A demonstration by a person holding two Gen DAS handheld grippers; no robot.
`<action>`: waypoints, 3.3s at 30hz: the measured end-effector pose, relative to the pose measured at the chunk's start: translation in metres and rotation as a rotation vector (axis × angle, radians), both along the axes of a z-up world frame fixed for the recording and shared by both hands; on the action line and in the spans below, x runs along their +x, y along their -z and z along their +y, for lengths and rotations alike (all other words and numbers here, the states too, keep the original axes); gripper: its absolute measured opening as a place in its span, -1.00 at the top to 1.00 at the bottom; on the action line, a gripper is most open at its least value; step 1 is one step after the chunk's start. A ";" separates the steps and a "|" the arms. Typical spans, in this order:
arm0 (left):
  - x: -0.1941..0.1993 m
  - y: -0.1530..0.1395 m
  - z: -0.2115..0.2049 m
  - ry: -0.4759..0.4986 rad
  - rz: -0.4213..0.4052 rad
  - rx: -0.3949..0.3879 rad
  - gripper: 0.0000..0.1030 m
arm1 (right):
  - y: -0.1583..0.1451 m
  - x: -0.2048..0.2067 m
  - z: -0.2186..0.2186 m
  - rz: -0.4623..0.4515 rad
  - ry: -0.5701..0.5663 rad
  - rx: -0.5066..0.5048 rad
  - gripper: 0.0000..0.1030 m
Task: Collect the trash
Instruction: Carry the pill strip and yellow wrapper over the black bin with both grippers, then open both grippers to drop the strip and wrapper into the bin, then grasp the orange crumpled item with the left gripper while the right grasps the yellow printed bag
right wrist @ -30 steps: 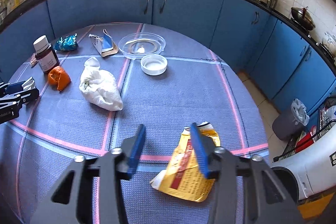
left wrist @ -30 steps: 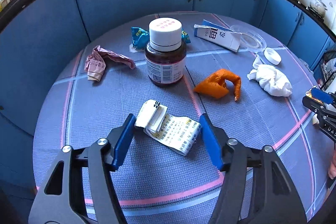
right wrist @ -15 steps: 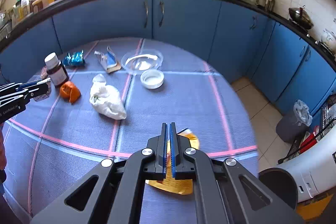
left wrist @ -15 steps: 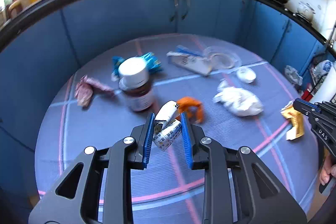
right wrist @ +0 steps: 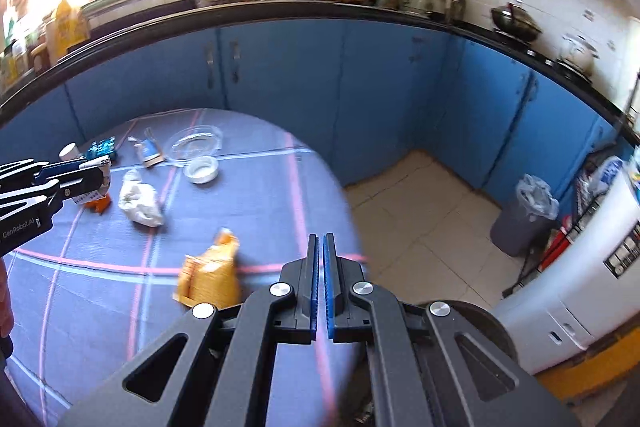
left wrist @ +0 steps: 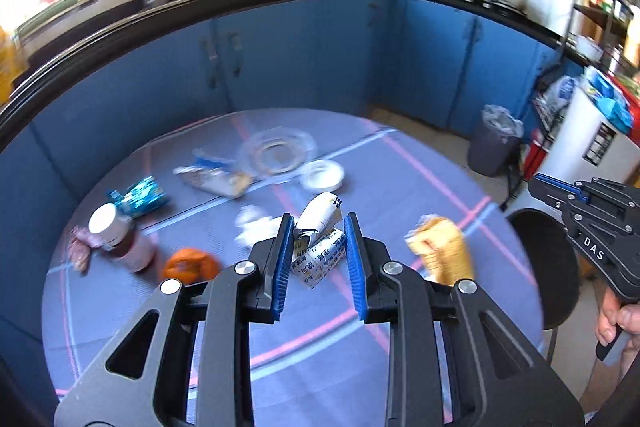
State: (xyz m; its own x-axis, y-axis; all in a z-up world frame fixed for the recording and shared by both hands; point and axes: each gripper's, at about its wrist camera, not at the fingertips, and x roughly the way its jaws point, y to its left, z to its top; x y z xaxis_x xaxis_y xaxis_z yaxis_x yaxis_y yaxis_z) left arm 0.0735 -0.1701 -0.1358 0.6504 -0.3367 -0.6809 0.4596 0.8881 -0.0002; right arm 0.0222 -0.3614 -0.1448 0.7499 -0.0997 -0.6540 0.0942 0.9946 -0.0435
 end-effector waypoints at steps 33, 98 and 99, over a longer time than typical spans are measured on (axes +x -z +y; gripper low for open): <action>-0.051 -0.010 -0.182 0.317 -0.020 0.063 0.48 | 0.007 -0.083 -0.129 -0.039 0.219 0.040 0.94; 0.019 0.041 0.119 -0.223 0.082 0.003 -0.93 | 0.028 0.025 0.090 0.058 -0.157 -0.068 -0.73; 0.019 0.042 0.110 -0.196 0.077 0.012 -0.93 | 0.027 0.025 0.085 0.062 -0.149 -0.051 -0.73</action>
